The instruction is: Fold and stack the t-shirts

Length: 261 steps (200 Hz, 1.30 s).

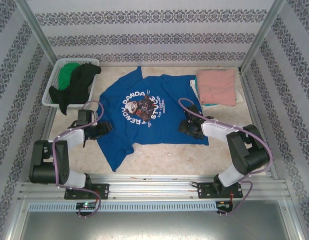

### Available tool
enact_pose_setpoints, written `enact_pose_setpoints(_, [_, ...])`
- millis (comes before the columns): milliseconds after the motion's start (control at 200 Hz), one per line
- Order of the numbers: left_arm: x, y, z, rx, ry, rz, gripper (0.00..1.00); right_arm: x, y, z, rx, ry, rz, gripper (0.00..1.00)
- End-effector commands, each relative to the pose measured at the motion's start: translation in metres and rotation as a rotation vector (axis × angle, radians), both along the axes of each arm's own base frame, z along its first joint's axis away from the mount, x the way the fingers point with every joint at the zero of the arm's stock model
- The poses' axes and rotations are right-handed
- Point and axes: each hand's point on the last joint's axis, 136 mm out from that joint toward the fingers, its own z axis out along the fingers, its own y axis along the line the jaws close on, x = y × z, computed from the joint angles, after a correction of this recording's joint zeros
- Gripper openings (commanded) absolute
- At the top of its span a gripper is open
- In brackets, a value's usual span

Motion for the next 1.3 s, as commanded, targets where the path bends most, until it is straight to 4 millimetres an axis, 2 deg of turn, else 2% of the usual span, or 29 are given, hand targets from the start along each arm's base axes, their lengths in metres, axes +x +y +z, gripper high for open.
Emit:
enact_pose_setpoints(0, [-0.031,0.011,-0.015,-0.033,0.075,0.065,0.56,-0.019,-0.018,-0.005,-0.037,0.046,-0.043,0.55])
enact_pose_setpoints(90, [-0.032,0.016,-0.003,-0.017,0.032,0.09,0.56,-0.02,-0.019,0.009,-0.027,-0.003,-0.045,0.56])
enact_pose_setpoints(230, [-0.028,0.022,0.015,0.014,-0.006,0.089,0.57,-0.016,-0.006,0.035,-0.009,-0.107,-0.013,0.56])
enact_pose_setpoints(335, [-0.024,0.008,0.043,0.01,-0.044,0.012,0.56,-0.016,0.005,0.048,-0.052,-0.14,0.037,0.56])
enact_pose_setpoints(410, [-0.034,-0.007,0.059,0.082,-0.052,-0.052,0.56,-0.024,-0.006,0.048,-0.072,-0.11,0.013,0.58])
enact_pose_setpoints(475, [-0.048,-0.027,0.063,0.127,-0.055,-0.112,0.57,-0.035,-0.023,0.041,-0.044,-0.076,-0.036,0.6])
enact_pose_setpoints(659, [-0.109,-0.073,0.037,0.171,0.045,-0.205,0.53,-0.06,-0.074,0.041,-0.074,-0.006,-0.194,0.72])
enact_pose_setpoints(749, [-0.136,-0.077,0.033,0.23,0.069,-0.214,0.53,-0.067,-0.09,0.042,-0.084,0.012,-0.253,0.74])
enact_pose_setpoints(849, [-0.155,-0.078,0.036,0.266,0.07,-0.218,0.52,-0.073,-0.104,0.036,-0.054,0.014,-0.339,0.79])
enact_pose_setpoints(994, [-0.175,-0.086,0.028,0.32,0.116,-0.281,0.5,-0.071,-0.105,0.03,-0.005,-0.001,-0.388,0.81])
enact_pose_setpoints(1129, [-0.188,-0.097,0.0,0.356,0.204,-0.346,0.5,-0.067,-0.094,0.022,0.044,0.034,-0.376,0.75])
enact_pose_setpoints(1299, [-0.189,-0.108,-0.017,0.326,0.192,-0.38,0.52,-0.069,-0.088,0.001,0.026,0.126,-0.366,0.74])
